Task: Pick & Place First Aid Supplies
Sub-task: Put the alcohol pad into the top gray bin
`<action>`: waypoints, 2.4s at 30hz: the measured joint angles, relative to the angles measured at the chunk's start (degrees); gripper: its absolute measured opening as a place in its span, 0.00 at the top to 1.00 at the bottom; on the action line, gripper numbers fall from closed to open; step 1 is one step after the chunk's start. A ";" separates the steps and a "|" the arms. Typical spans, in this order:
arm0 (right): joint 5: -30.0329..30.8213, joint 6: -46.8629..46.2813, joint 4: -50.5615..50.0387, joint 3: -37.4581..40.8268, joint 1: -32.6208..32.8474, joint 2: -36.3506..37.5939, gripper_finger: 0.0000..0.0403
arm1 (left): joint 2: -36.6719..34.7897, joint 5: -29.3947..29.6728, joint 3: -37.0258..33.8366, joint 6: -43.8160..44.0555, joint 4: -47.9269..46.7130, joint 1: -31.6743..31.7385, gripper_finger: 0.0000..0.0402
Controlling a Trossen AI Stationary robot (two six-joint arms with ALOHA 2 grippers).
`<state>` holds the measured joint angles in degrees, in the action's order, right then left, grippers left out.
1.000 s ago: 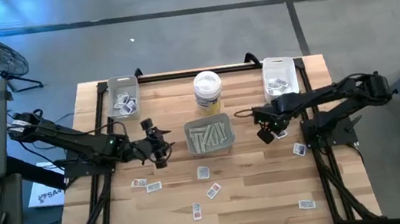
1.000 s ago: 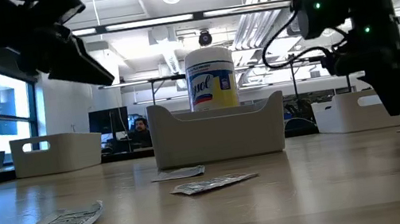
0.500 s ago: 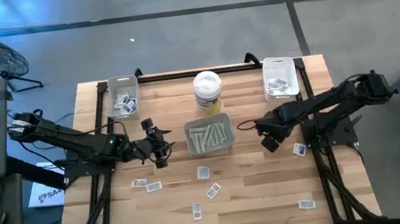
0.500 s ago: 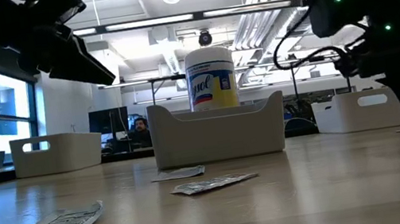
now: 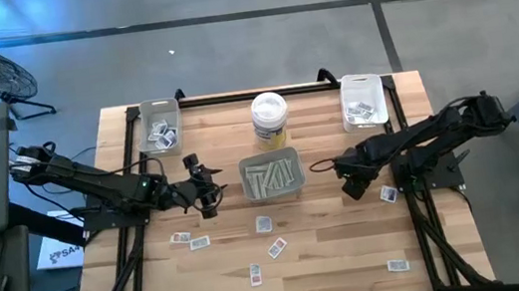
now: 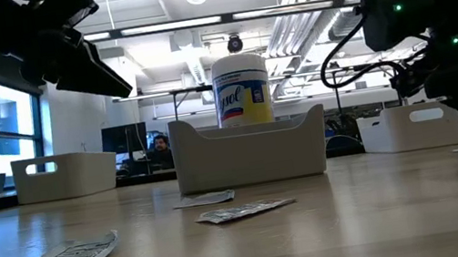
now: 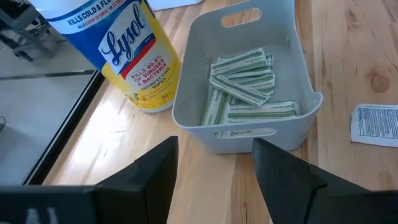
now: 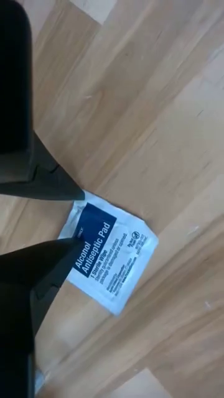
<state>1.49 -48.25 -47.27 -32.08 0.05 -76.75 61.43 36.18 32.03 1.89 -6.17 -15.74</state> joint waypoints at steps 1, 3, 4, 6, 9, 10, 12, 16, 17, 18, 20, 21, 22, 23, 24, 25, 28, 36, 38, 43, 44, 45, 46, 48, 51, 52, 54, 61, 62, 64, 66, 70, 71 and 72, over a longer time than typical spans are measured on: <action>-0.25 0.42 0.00 0.00 0.00 0.00 0.75 | 0.00 0.00 0.00 0.00 0.00 0.01 0.50; -0.71 0.63 -0.37 -0.30 -0.01 0.00 0.76 | 0.00 0.00 0.00 -0.02 0.00 0.01 0.50; -1.01 0.59 -0.43 -0.58 0.00 -0.02 0.76 | 0.00 0.00 0.00 -0.02 0.00 0.00 0.50; -1.20 0.75 -0.30 -1.31 0.02 -0.02 0.76 | 0.00 0.00 0.00 -0.02 0.02 0.01 0.50; -1.17 1.96 -0.32 -2.07 0.01 -0.02 0.76 | 0.00 0.00 0.00 -0.02 0.01 -0.01 0.50; -1.13 2.47 -0.33 -2.22 0.03 -0.02 0.76 | 0.00 0.00 0.00 -0.02 0.00 0.01 0.50; -1.03 3.77 0.09 -2.25 0.29 -0.02 0.77 | 0.02 0.00 0.00 -0.02 0.00 -0.01 0.50; -1.07 8.64 1.53 -2.25 2.08 -0.02 0.77 | 0.00 0.00 0.00 -0.02 0.00 0.00 0.50; -1.07 9.71 2.04 -2.25 2.68 -0.02 0.77 | 0.00 0.00 0.00 0.00 0.00 0.00 0.50; -1.01 10.35 2.51 -2.25 3.21 -0.02 0.77 | 0.02 0.00 0.00 0.02 0.00 0.01 0.50; -0.54 11.25 3.02 -2.25 4.09 -0.02 0.77 | 0.00 0.00 0.00 0.02 0.00 0.01 0.50; -0.24 11.37 3.03 -2.25 4.41 -0.02 0.77 | 0.00 0.00 0.00 0.02 0.00 0.01 0.50; 0.36 11.47 2.89 -2.25 4.65 -0.02 0.77 | 0.00 0.00 0.00 0.02 0.01 0.00 0.50; 1.31 11.48 2.68 -2.25 4.78 -0.02 0.77 | 0.00 0.00 0.00 0.02 0.00 0.00 0.50; 2.26 11.48 2.39 -2.25 4.90 -0.02 0.77 | 0.00 -0.01 0.00 0.02 0.00 0.00 0.50; 2.95 11.48 2.15 -2.24 4.90 -0.02 0.77 | 0.00 -0.03 0.00 0.02 0.00 0.01 0.50; 2.98 11.35 2.28 -1.22 4.84 -0.02 0.77 | 0.02 -0.11 0.00 0.04 0.00 -0.01 0.50; 0.61 11.26 4.76 1.62 4.83 0.21 0.77 | 0.00 -0.13 0.00 0.04 0.00 0.01 0.50; 0.96 11.26 4.76 1.66 4.83 0.20 0.77 | 0.00 -0.15 0.00 0.04 0.00 0.01 0.50; 2.41 12.61 4.74 1.72 4.87 0.15 0.78 | 0.00 -0.17 0.00 0.07 0.01 -0.01 0.50; 2.51 12.59 4.74 1.73 4.87 0.15 0.79 | 0.00 -0.17 0.00 0.07 0.01 -0.01 0.50; 2.51 12.49 4.74 1.74 4.87 0.15 0.80 | 0.00 -0.17 0.00 0.09 0.02 0.00 0.50; 2.43 12.46 4.74 1.75 4.87 0.14 0.81 | 0.00 -0.18 0.00 0.11 0.02 0.01 0.50; 2.26 12.35 4.92 1.75 4.85 0.11 0.85 | 0.00 -0.26 0.00 0.28 0.02 -0.01 0.50; 2.30 12.33 5.07 1.77 4.83 0.09 0.92 | 0.00 -0.28 0.00 0.31 0.02 0.01 0.50; 2.34 12.33 5.04 1.78 4.83 0.09 0.94 | 0.00 -0.28 0.00 0.31 0.02 0.01 0.50; 2.09 12.53 4.70 1.19 4.81 0.04 0.98 | 0.00 -0.28 0.00 0.31 0.07 0.00 0.50; 0.56 12.50 1.90 -7.17 6.37 -0.09 0.99 | -0.07 0.15 0.00 -0.29 3.20 -0.03 0.50; 0.32 12.54 1.88 -8.62 6.89 -0.16 0.99 | -0.09 0.15 0.00 -0.64 4.05 -0.06 0.50; 0.11 12.44 1.86 -11.81 8.45 -0.17 0.99 | -0.09 -0.09 0.00 -1.83 5.52 -0.12 0.50; 0.06 12.26 2.78 -15.06 10.43 -0.11 0.99 | -0.09 -1.83 0.02 -3.05 7.18 -0.12 0.50; -0.11 12.51 7.67 -20.27 15.01 -0.11 0.99 | -0.09 -8.59 0.04 -5.28 9.60 -0.13 0.50; -0.03 13.32 10.41 -21.19 16.07 -0.09 1.00 | -0.09 -10.65 0.04 -5.38 9.95 -0.11 0.50; 0.18 14.76 13.56 -21.78 17.04 -0.09 0.99 | -0.08 -13.05 0.04 -5.38 10.24 -0.03 0.50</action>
<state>1.67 -33.49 -33.70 -53.86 17.09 -76.84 61.35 23.14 32.08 -3.49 4.06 -15.77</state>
